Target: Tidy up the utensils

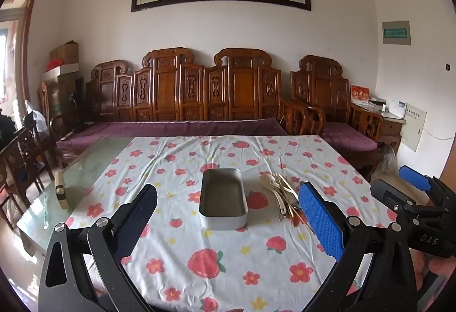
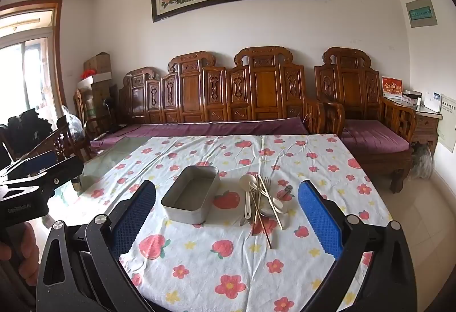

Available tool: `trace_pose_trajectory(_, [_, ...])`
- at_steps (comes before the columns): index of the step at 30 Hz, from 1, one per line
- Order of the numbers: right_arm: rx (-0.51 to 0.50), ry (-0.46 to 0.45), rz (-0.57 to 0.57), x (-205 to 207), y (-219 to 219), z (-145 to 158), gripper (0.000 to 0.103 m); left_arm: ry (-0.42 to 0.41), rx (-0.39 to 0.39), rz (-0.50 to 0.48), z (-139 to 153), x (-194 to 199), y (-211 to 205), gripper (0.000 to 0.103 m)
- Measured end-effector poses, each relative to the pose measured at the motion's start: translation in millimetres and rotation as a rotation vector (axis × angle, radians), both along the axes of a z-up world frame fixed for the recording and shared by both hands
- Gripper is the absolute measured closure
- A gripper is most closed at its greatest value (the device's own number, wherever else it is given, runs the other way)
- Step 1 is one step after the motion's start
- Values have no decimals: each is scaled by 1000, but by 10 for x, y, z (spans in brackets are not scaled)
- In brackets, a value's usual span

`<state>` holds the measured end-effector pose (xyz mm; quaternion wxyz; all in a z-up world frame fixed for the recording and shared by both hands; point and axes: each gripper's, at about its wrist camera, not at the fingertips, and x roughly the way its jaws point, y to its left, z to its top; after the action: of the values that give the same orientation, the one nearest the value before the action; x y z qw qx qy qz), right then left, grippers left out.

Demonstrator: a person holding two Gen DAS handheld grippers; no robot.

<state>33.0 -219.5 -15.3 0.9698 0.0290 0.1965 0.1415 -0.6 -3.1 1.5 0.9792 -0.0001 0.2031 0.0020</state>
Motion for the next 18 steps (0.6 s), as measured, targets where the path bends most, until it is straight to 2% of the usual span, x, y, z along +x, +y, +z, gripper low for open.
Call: trace_pose_trajectory(18, [1,1,-1,-1,4,2,3,-7,2,-8,144,-37,-23,7])
